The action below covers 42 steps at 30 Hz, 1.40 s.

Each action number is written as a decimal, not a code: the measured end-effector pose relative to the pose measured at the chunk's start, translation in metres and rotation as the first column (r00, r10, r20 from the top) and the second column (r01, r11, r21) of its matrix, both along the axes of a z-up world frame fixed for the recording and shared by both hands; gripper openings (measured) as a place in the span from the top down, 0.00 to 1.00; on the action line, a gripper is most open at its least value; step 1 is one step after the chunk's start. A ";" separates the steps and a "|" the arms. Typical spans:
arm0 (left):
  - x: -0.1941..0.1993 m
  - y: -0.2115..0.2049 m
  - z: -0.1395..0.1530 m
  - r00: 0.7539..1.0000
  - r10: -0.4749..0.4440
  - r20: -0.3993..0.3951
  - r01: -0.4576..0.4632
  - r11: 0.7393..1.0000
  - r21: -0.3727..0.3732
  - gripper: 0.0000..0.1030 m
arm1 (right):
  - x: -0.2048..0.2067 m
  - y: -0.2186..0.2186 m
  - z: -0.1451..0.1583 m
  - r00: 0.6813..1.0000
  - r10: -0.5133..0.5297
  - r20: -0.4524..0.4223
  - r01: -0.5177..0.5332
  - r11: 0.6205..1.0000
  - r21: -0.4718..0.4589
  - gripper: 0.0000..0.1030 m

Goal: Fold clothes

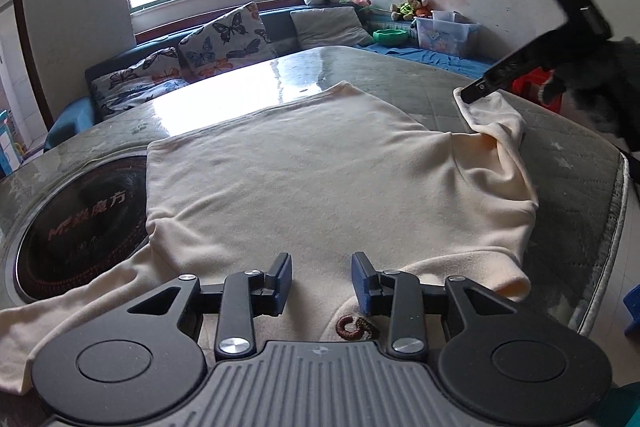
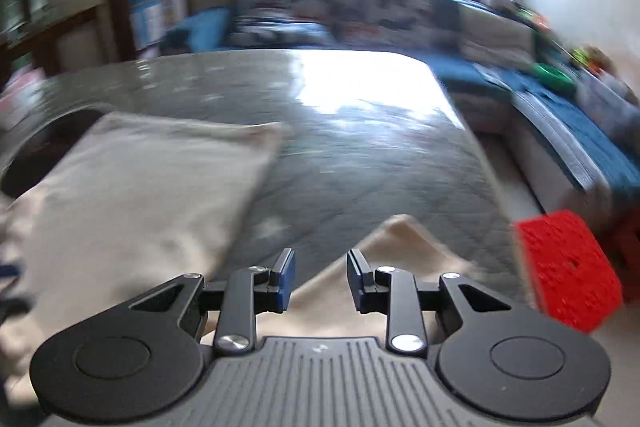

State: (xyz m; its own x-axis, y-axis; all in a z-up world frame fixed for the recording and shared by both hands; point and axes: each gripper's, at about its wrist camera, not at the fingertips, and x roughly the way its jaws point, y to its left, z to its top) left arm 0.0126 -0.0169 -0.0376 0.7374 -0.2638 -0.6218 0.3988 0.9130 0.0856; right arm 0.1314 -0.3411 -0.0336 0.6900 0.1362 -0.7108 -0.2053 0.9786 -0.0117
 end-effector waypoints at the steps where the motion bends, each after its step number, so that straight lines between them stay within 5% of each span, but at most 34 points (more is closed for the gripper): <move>1: 0.000 -0.001 0.000 1.000 0.001 0.000 -0.001 1.000 0.001 0.65 | 0.008 -0.005 -0.003 1.000 -0.027 -0.005 0.027 1.000 0.002 0.73; 10: -0.001 0.001 0.000 1.000 0.014 -0.004 -0.014 1.000 -0.009 0.61 | 0.042 -0.007 -0.029 0.992 -0.126 -0.016 0.126 0.991 -0.043 0.70; 13: -0.002 0.000 0.000 1.000 0.014 -0.001 -0.014 1.000 -0.009 0.61 | 0.039 -0.004 -0.028 0.995 -0.100 -0.011 0.099 0.993 -0.062 0.93; 15: -0.002 0.001 0.000 1.000 0.016 -0.001 -0.016 1.000 -0.012 0.61 | 0.035 -0.004 -0.023 0.995 -0.095 0.005 0.095 0.993 -0.068 0.96; 28: -0.002 0.002 -0.002 1.000 0.020 0.006 -0.020 1.000 -0.015 0.59 | -0.060 -0.066 0.037 0.971 -0.157 0.183 0.155 0.988 0.023 0.97; 36: -0.002 0.001 -0.002 1.000 0.017 0.008 -0.017 1.000 -0.007 0.59 | -0.105 -0.104 0.008 0.949 -0.305 0.085 0.307 0.951 -0.021 0.92; 42: -0.003 0.001 -0.001 1.000 0.030 0.008 -0.030 1.000 -0.005 0.57 | -0.095 -0.082 0.008 0.975 -0.205 0.089 0.203 0.979 0.031 0.83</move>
State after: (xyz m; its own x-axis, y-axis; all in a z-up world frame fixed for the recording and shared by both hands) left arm 0.0091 -0.0160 -0.0391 0.7503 -0.2442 -0.6144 0.3706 0.9249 0.0849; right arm 0.0369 -0.4227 -0.0258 0.7667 0.0005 -0.6420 -0.0007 1.0000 0.0000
